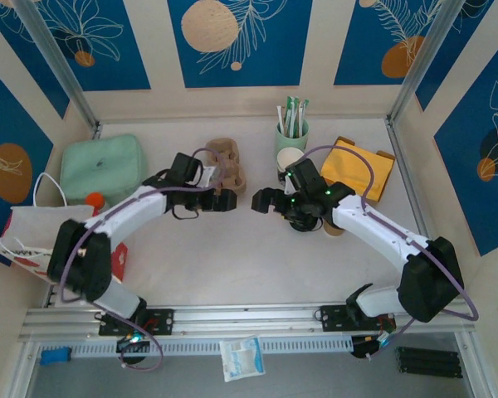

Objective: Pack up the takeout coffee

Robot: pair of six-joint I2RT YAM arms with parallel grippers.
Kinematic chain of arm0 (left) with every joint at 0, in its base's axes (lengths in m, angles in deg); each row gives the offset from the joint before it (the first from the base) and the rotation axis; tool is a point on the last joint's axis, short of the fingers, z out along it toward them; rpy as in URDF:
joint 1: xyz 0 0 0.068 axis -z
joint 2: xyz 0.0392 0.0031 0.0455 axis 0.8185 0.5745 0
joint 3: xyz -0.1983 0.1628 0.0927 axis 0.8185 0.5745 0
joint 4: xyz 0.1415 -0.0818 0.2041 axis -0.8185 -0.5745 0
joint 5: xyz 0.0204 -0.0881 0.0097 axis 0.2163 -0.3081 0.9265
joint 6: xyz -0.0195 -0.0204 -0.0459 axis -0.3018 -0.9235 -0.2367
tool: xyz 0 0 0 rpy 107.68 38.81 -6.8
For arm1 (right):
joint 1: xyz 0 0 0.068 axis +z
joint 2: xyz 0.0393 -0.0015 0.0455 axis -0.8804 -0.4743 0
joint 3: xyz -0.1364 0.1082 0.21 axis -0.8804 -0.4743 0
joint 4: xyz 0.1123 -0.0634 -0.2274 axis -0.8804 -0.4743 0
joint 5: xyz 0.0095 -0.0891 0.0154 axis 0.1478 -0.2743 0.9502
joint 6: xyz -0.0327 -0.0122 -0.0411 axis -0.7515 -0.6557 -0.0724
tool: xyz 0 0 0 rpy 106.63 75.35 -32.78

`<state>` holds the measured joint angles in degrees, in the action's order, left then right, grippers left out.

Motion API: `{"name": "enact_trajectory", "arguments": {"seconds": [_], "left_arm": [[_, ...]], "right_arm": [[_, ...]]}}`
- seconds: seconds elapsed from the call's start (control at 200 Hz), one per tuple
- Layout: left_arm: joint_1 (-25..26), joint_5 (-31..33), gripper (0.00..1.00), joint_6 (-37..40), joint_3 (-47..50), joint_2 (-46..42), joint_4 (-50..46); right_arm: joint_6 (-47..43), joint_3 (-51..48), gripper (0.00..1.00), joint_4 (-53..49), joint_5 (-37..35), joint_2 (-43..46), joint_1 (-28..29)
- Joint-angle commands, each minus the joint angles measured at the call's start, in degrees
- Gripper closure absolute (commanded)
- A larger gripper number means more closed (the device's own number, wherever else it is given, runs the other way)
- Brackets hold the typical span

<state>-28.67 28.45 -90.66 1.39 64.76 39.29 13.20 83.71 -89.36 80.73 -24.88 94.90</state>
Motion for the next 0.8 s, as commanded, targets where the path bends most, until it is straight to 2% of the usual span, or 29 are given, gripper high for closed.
{"name": "enact_trajectory", "arguments": {"seconds": [0.0,0.11,0.205,0.575,0.795], "left_arm": [[-0.33,3.7,0.01,-3.6,1.34,-5.03,0.35],[-0.42,5.76,0.01,-1.74,-0.53,-6.91,-2.48],[-0.42,7.28,0.01,1.49,-4.7,-5.15,-4.47],[-0.33,5.05,0.01,9.81,-29.33,16.05,-11.58],[0.62,4.04,0.01,11.41,-37.84,24.04,-14.72]], "right_arm": [[1.09,3.03,0.03,1.26,3.42,-2.08,-0.22],[0.54,5.74,0.04,0.29,3.57,-4.98,0.31],[-0.03,7.55,0.04,-0.87,2.76,-6.76,1.19],[-0.55,9.13,0.04,-3.95,1.15,-9.71,1.79],[-0.66,8.7,0.04,-6.73,-0.2,-9.04,1.63]]}}
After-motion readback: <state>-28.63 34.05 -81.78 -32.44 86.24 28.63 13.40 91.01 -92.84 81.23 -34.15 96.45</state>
